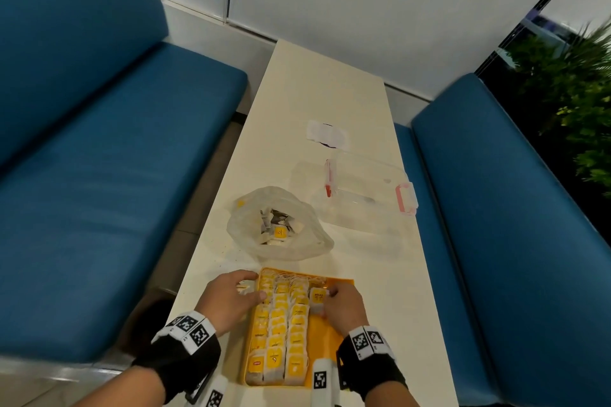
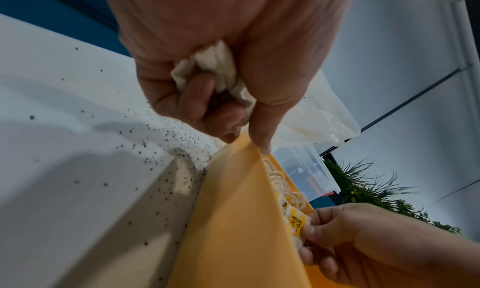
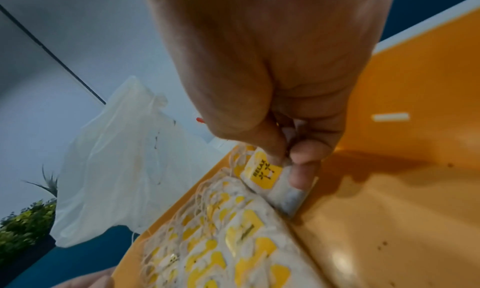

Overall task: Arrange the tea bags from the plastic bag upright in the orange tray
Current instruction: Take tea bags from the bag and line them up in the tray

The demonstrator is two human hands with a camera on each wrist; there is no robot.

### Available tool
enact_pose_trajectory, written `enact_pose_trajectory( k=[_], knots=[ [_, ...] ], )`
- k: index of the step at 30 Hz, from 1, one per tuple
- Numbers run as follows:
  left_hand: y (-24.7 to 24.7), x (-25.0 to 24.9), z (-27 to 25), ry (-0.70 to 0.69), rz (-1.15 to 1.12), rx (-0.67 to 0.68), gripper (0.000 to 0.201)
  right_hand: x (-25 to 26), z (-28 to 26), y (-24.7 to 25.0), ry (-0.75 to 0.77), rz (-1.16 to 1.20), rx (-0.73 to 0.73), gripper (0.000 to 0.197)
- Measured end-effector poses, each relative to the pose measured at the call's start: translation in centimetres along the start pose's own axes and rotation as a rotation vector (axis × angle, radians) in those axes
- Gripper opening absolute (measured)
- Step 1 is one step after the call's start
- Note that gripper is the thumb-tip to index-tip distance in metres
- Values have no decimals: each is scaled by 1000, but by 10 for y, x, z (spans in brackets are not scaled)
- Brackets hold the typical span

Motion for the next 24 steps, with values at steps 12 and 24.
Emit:
enact_pose_trajectory(
  k=[12, 24],
  knots=[
    [0, 0, 0, 4, -1, 31, 48, -11, 3, -15, -115, 223, -165, 17],
    [14, -10, -11, -43, -6, 77, 58, -3, -11, 1, -117, 155, -143, 11]
  ],
)
Point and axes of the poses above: each hand's wrist, its own z-axis towards the middle knuckle, its own y-axis out of the back of the hand, x = y × z, the point moved 10 cm from there along z, towards the middle knuckle, and after that the axes turned 15 degrees about y, right-handed, at the moved point
